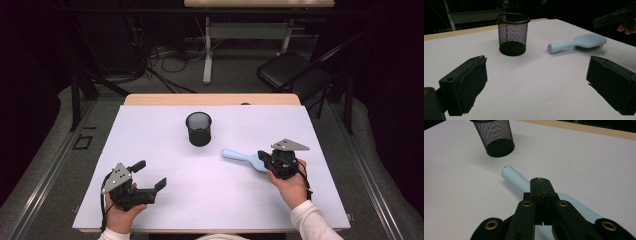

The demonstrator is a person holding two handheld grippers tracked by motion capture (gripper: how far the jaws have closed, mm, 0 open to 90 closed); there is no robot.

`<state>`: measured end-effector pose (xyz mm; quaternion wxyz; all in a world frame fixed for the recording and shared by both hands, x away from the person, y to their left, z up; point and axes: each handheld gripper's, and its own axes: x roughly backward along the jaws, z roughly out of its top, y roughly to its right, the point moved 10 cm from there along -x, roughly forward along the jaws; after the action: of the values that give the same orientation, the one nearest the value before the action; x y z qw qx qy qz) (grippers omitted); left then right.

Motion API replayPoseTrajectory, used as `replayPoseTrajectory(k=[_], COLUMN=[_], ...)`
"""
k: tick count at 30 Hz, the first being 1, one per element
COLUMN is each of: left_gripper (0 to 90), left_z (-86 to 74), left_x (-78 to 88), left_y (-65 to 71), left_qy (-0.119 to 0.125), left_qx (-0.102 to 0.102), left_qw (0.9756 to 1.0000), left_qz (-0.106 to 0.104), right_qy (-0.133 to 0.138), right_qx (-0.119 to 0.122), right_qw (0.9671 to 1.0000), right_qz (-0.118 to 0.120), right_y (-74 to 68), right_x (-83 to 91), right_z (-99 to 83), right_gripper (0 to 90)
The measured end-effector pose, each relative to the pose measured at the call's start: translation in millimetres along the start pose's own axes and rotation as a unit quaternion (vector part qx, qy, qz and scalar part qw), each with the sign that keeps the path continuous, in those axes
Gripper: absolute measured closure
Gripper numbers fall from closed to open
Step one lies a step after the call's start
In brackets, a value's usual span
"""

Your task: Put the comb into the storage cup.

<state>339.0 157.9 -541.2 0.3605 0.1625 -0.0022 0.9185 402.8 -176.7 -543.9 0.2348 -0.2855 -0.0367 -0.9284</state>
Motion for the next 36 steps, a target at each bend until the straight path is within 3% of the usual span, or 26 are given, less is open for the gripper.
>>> replayPoseTrajectory(k=[12,23,36], left_gripper=[3.4,3.5,4.4], left_z=[0.1,-0.4,-0.9], left_x=[0.0,-0.1,-0.2], left_y=[-0.3,-0.4,-2.3], left_qy=[0.000,-0.001,-0.001], left_qx=[0.000,0.000,0.003], left_qw=[1.0000,1.0000,1.0000], left_qz=[0.000,0.000,0.002], right_qy=[-0.031,-0.066,-0.116], right_qx=[-0.005,0.003,-0.002], right_qw=[0.9995,0.9978,0.9932], right_qz=[0.010,0.012,0.002], right_y=[-4.2,-12.2,-11.2], right_x=[-21.4,-52.5,-92.5], right_z=[15.4,18.7,16.2], right_gripper=[90.0,90.0,90.0])
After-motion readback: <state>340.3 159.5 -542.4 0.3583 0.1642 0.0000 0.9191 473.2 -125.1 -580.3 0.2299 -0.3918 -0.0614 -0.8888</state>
